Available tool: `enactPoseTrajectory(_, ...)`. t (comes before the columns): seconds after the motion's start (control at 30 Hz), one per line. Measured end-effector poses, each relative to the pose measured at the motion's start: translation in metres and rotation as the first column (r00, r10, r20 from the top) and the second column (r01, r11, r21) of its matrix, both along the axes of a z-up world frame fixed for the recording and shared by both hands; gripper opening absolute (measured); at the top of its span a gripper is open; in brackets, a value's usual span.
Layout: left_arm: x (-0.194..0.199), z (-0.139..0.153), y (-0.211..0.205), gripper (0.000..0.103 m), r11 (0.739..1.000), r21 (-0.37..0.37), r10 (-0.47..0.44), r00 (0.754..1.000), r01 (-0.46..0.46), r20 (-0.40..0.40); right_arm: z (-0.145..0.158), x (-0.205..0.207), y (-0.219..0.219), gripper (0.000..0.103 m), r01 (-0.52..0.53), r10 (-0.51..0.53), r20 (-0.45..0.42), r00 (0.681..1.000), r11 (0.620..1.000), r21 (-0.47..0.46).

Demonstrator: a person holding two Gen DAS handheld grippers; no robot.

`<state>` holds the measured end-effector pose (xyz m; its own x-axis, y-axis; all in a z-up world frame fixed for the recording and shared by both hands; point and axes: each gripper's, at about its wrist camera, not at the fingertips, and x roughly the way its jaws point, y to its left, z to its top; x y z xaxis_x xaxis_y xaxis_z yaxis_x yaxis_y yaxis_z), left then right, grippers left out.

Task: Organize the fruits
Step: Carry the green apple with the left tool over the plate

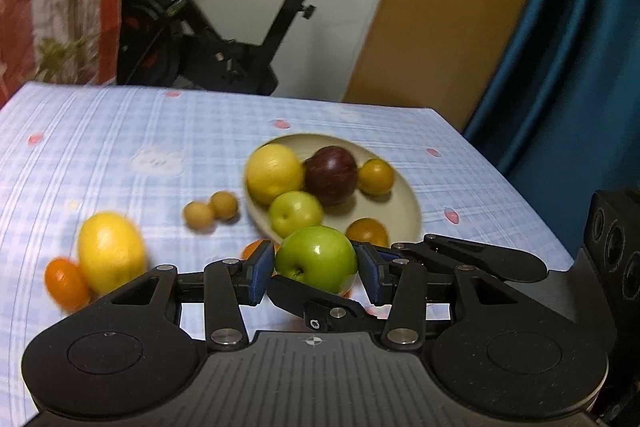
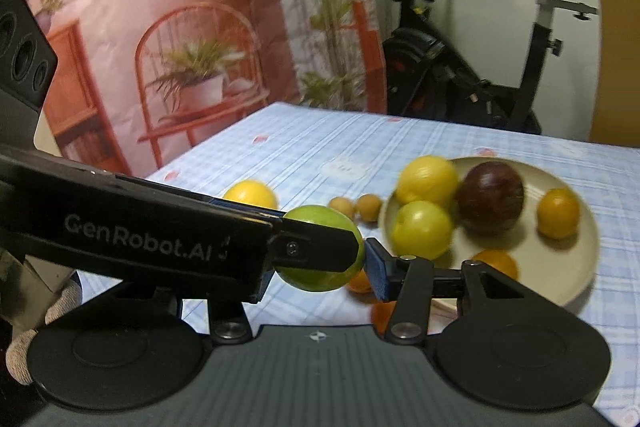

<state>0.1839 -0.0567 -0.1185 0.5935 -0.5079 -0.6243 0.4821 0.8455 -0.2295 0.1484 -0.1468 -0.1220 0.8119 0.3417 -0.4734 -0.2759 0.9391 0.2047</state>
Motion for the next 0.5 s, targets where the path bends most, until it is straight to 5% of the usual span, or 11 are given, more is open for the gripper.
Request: enactPoseTrajectory(0.5,0.030,-0.003,-0.095,0.048,0.984,0.058,-0.168,0.986,0.169,-0.015,-0.005,-0.015,-0.093,0.050,0.217,-0.221,0.026,0.975,0.970,0.114)
